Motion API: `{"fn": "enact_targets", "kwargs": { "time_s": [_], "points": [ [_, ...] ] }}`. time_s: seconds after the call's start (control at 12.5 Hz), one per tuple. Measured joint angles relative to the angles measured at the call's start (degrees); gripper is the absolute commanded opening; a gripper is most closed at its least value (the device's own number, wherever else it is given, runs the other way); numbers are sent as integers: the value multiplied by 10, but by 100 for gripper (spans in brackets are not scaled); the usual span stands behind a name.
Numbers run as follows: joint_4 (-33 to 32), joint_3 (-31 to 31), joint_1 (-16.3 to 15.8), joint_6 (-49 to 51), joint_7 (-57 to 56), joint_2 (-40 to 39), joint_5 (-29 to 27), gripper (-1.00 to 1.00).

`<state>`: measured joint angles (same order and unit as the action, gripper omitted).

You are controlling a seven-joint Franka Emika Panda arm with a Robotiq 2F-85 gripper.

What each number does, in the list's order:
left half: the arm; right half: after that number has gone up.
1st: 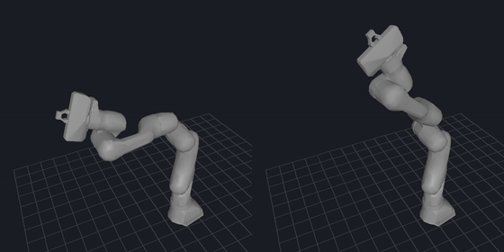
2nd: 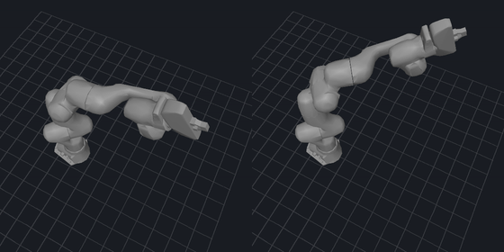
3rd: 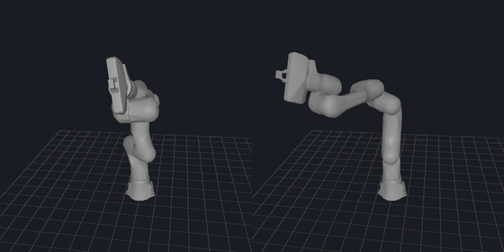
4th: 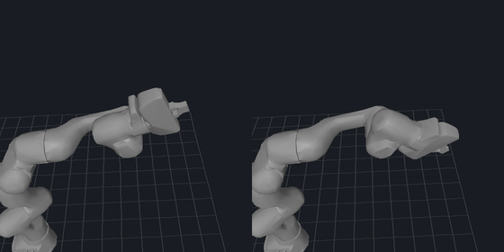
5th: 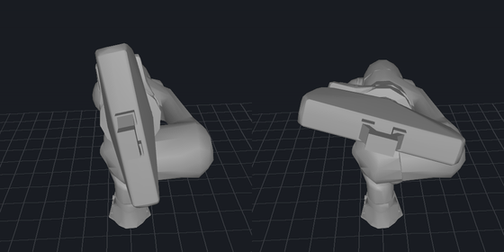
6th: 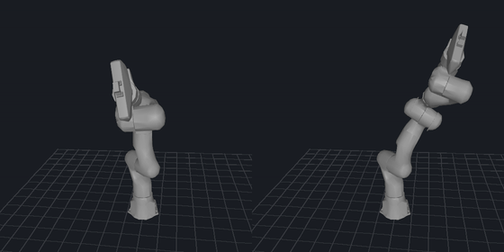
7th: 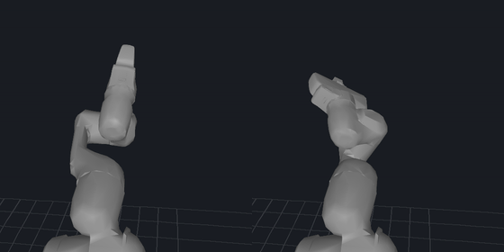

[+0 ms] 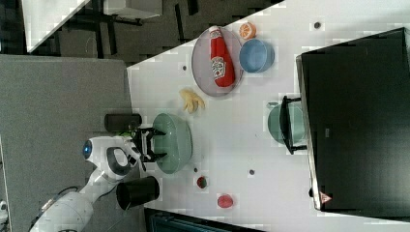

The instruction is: Drag strainer right to left.

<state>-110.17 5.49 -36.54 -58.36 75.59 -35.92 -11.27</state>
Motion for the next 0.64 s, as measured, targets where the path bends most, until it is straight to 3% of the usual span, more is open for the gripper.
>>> {"fn": "enact_targets", "kwargs": {
  "time_s": [0.4,0.64],
  "points": [
    [27,-12,-14,17,12,-25,-8,100],
    [12,-48,-31,103,-50,-3,-4,100]
  ]
}}
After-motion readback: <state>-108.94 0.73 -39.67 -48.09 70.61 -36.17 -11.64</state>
